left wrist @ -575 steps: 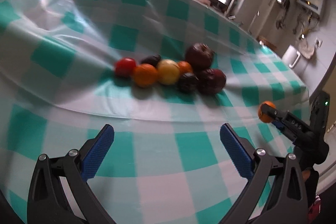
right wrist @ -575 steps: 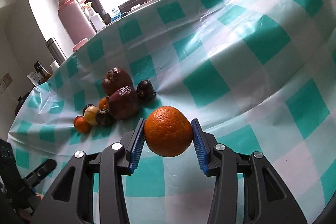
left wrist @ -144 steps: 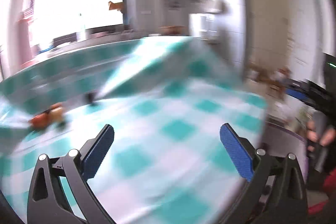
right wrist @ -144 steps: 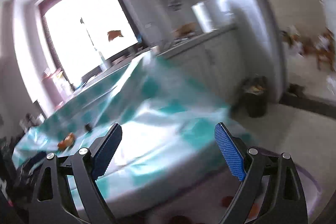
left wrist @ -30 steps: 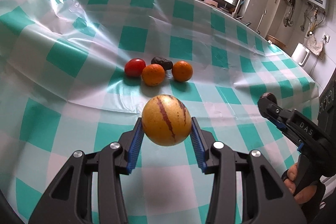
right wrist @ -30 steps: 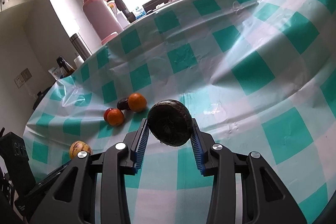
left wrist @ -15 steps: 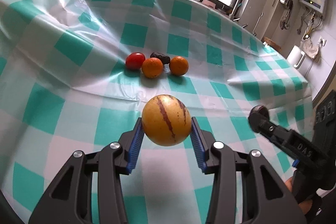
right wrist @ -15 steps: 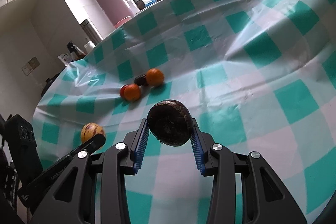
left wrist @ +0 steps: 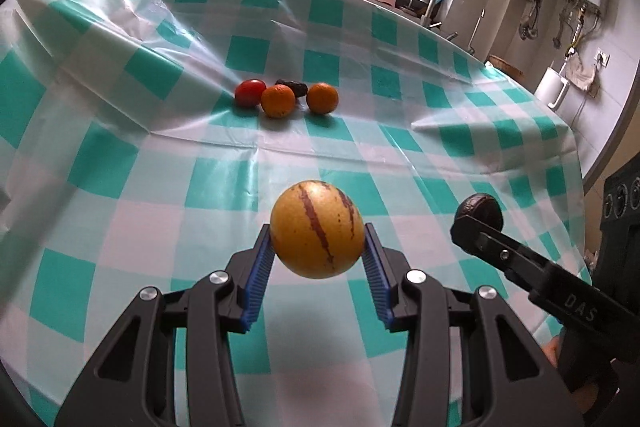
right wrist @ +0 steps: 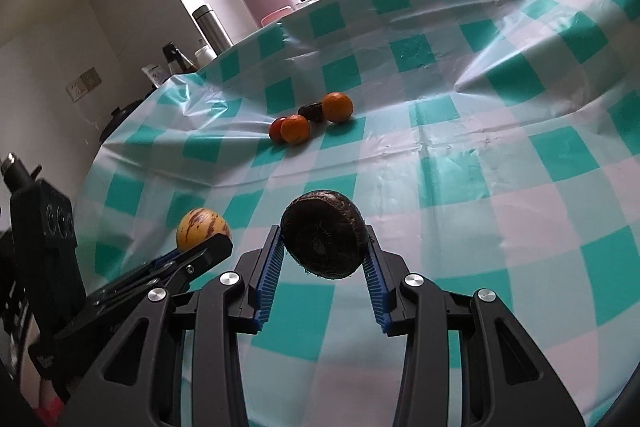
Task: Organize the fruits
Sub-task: 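Carry the dried fruit and pepino melon off the table over the white box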
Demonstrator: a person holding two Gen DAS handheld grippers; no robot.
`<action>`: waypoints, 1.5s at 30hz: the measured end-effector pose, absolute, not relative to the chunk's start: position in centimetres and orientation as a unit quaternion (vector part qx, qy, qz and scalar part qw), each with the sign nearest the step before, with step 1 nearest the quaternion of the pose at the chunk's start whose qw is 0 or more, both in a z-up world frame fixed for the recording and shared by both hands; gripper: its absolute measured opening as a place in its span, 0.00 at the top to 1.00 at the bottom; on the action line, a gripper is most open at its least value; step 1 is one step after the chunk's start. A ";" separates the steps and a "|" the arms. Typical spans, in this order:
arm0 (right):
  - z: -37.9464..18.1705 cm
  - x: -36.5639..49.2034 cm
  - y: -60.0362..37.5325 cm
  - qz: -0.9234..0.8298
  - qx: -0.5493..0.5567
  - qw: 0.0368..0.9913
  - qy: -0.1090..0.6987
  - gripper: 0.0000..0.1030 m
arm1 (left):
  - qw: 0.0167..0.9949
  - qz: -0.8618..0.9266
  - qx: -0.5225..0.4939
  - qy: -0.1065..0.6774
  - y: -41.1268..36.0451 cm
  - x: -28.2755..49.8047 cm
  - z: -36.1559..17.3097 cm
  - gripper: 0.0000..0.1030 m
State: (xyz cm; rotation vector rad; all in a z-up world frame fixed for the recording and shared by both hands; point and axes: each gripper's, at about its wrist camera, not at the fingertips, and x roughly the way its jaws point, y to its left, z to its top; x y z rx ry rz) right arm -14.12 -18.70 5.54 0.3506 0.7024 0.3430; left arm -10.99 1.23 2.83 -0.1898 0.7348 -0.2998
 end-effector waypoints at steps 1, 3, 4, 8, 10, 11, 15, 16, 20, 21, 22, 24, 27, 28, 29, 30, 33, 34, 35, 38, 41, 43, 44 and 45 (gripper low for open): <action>5.6 -14.4 -18.8 0.165 0.168 0.911 0.339 0.61 | 0.918 -0.148 -0.089 0.358 1.0 -11.2 2.9 0.57; 5.8 -15.2 -19.4 0.161 0.164 0.914 0.334 0.61 | 0.918 -0.151 -0.081 0.359 0.5 -11.5 2.9 0.57; 5.8 -15.5 -19.7 0.159 0.163 0.915 0.332 0.61 | 0.918 -0.154 -0.077 0.359 0.2 -11.7 3.0 0.57; 5.9 -16.9 -21.7 0.149 0.172 0.918 0.324 0.61 | 0.918 -0.164 -0.057 0.357 -1.4 -12.4 3.2 0.57; 5.9 -17.6 -22.7 0.144 0.176 0.920 0.319 0.61 | 0.917 -0.168 -0.049 0.357 -2.1 -12.8 3.2 0.57; 5.9 -18.1 -23.3 0.140 0.177 0.922 0.315 0.61 | 0.917 -0.171 -0.044 0.358 -2.5 -12.9 3.2 0.57; 5.8 -19.8 -25.5 0.128 0.183 0.926 0.305 0.61 | 0.916 -0.180 -0.022 0.357 -4.1 -13.6 3.3 0.57; 5.8 -20.1 -25.9 0.126 0.185 0.926 0.303 0.61 | 0.916 -0.182 -0.016 0.357 -4.6 -13.9 3.3 0.57; 5.3 -21.7 -28.2 0.112 0.194 0.928 0.298 0.61 | 0.914 -0.193 0.006 0.356 -6.4 -14.6 3.3 0.57; 5.2 -22.0 -28.6 0.108 0.196 0.928 0.297 0.61 | 0.914 -0.196 0.012 0.356 -6.9 -14.9 3.3 0.57; 5.1 -22.4 -29.0 0.104 0.197 0.929 0.296 0.61 | 0.913 -0.199 0.017 0.356 -7.3 -15.1 3.2 0.57; 4.7 -23.2 -30.2 0.097 0.205 0.928 0.294 0.61 | 0.911 -0.206 0.029 0.356 -8.3 -15.5 3.2 0.57; 4.1 -24.4 -31.9 0.084 0.217 0.928 0.292 0.61 | 0.908 -0.216 0.047 0.355 -9.8 -16.2 3.1 0.57; 3.9 -24.7 -32.5 0.080 0.220 0.928 0.291 0.61 | 0.907 -0.220 0.053 0.355 -10.2 -16.5 3.0 0.57; 3.7 -25.2 -33.2 0.073 0.225 0.928 0.289 0.61 | 0.905 -0.226 0.060 0.355 -10.8 -16.8 3.0 0.57; 3.5 -25.6 -33.7 0.069 0.229 0.927 0.288 0.61 | 0.904 -0.230 0.065 0.355 -11.3 -17.1 3.0 0.57; 3.0 -27.0 -35.7 0.053 0.241 0.927 0.281 0.61 | 0.898 -0.249 0.086 0.353 -13.2 -18.2 2.9 0.57; 3.0 -27.3 -36.1 0.049 0.243 0.928 0.279 0.61 | 0.896 -0.254 0.093 0.351 -13.8 -18.5 2.9 0.57; 2.9 -27.9 -36.8 0.042 0.246 0.929 0.275 0.61 | 0.894 -0.262 0.102 0.349 -14.5 -19.0 2.9 0.57; 2.6 -29.3 -38.3 0.022 0.249 0.930 0.268 0.61 | 0.886 -0.286 0.127 0.343 -16.6 -20.3 2.8 0.57; 2.3 -30.8 -39.9 0.005 0.255 0.931 0.260 0.61 | 0.876 -0.309 0.151 0.338 -18.7 -21.7 2.5 0.57; 2.1 -31.8 -40.9 -0.012 0.254 0.932 0.256 0.61 | 0.868 -0.324 0.167 0.336 -20.2 -22.5 2.3 0.57; 1.8 -32.6 -41.6 -0.026 0.254 0.932 0.256 0.61 | 0.864 -0.333 0.174 0.335 -20.8 -22.9 2.2 0.57; 1.6 -33.1 -42.2 -0.035 0.255 0.932 0.256 0.61 | 0.861 -0.338 0.179 0.335 -21.3 -23.3 2.1 0.57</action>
